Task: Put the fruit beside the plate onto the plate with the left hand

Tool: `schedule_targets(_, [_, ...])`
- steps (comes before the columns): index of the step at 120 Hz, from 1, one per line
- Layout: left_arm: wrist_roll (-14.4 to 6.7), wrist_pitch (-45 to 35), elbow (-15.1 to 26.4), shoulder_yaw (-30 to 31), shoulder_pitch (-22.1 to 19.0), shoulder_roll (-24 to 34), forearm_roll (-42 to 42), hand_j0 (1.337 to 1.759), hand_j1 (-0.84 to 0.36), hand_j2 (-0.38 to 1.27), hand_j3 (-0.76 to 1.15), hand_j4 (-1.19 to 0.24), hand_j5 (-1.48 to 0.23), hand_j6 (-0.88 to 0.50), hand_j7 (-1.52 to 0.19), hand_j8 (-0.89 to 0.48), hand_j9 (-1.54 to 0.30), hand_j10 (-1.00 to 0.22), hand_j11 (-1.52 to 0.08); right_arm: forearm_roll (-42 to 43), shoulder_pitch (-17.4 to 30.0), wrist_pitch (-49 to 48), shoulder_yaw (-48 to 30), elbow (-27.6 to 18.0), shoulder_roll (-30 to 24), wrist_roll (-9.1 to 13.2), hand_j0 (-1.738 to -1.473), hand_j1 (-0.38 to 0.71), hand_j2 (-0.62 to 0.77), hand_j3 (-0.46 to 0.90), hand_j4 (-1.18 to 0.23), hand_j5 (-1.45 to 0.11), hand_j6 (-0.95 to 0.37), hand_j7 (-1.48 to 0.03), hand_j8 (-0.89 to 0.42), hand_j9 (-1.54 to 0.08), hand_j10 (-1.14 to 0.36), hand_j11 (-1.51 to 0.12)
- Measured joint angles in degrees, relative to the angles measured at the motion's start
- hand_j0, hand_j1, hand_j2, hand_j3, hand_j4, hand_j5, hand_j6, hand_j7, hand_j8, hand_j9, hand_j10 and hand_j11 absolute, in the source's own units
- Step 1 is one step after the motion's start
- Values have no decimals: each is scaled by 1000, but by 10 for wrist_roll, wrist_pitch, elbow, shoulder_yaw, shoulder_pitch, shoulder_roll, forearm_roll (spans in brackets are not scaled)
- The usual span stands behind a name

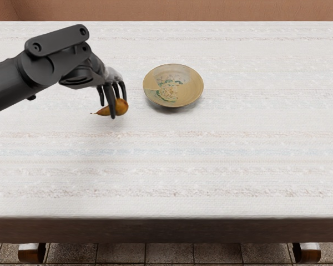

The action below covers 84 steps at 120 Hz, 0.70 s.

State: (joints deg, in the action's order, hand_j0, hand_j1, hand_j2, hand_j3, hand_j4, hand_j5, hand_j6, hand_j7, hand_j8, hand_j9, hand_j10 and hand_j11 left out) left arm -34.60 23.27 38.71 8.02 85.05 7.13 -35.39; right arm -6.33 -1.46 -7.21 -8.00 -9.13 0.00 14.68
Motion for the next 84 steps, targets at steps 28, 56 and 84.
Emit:
schedule_targets(28, [0, 9, -8, -8, 35, -15, 19, 1650, -415, 560, 0, -476, -1234, -364, -1214, -510, -1161, -861, -1163, 0, 0, 0, 0, -1, 0, 0, -1658, -310, -7, 0, -33, -43, -33, -43, -33, -43, -33, -43])
schedule_targets(56, [0, 8, -50, -11, 65, -62, 20, 1651, -386, 609, 0, -533, -1205, -425, -1181, -583, -1161, -862, -1164, 0, 0, 0, 1, -1, 0, 0, -1658, -310, -7, 0, -33, -43, -33, -43, -33, -43, -33, -43])
schedule_targets(84, [1, 8, -101, -11, 86, -71, 18, 1653, -392, 658, 0, -582, -1177, -482, -1163, -636, -1154, -865, -1155, 0, -3, 0, 1, -1, 0, 0, -1658, -310, -7, 0, -33, -43, -33, -43, -33, -43, -33, -43])
